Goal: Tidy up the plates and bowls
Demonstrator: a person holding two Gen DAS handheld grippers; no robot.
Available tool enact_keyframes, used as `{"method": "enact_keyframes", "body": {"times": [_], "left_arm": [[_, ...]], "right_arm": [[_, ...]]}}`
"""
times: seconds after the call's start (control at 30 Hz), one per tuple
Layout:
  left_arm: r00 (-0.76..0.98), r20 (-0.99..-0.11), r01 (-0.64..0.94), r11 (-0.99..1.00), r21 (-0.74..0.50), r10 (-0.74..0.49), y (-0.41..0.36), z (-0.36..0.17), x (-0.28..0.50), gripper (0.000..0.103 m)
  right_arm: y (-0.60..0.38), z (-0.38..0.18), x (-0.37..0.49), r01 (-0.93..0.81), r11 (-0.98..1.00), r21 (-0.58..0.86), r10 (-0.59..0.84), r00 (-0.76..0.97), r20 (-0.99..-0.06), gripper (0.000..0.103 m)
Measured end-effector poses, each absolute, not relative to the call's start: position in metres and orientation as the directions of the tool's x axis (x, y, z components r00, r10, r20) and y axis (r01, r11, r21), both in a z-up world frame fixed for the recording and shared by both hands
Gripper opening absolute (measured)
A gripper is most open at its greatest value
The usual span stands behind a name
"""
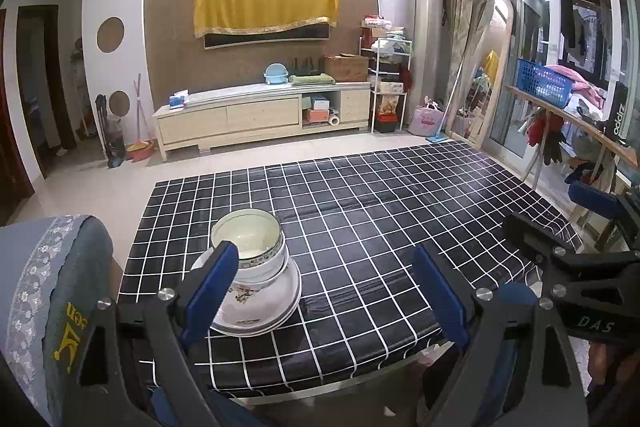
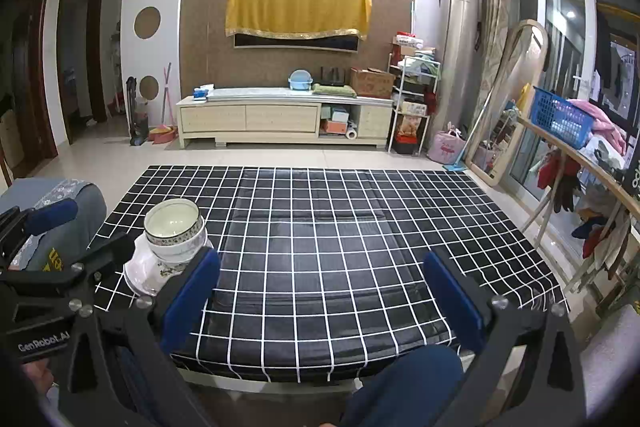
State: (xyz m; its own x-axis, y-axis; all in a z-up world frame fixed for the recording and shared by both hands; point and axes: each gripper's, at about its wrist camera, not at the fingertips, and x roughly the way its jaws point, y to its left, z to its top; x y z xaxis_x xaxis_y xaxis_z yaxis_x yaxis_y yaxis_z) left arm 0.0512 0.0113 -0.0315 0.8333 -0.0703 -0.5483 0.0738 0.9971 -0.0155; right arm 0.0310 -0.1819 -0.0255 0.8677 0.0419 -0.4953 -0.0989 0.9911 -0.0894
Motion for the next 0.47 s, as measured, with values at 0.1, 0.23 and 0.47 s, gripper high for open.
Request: {"method": "enact_keyframes", "body": {"times": [0.1, 0.23, 0.47], "left_arm": [[0.830, -0.552, 0.074, 0.997, -0.021, -0.073, 0.0112, -0.0319, 0.0514, 0.087], [0.830, -0.554, 0.072, 0.997, -0.016, -0.069, 0.0103, -0.0313, 0.0513, 0.087], [0.835, -0.546, 0.076, 0.997, -0.013, -0.071, 0.0098, -0.0290, 0.0496, 0.087]], "right_arm": [[-0.1816, -0.0256, 0.0308, -0.098, 0.991, -0.090, 0.041, 0.868, -0.495, 0.103], [-0.1812, -0.0257, 0.0307, -0.097, 0.991, -0.089, 0.040, 0.868, -0.495, 0.103], [-0.1818, -0.0260, 0.0303, -0.096, 0.991, -0.091, 0.038, 0.866, -0.498, 0.103]]}}
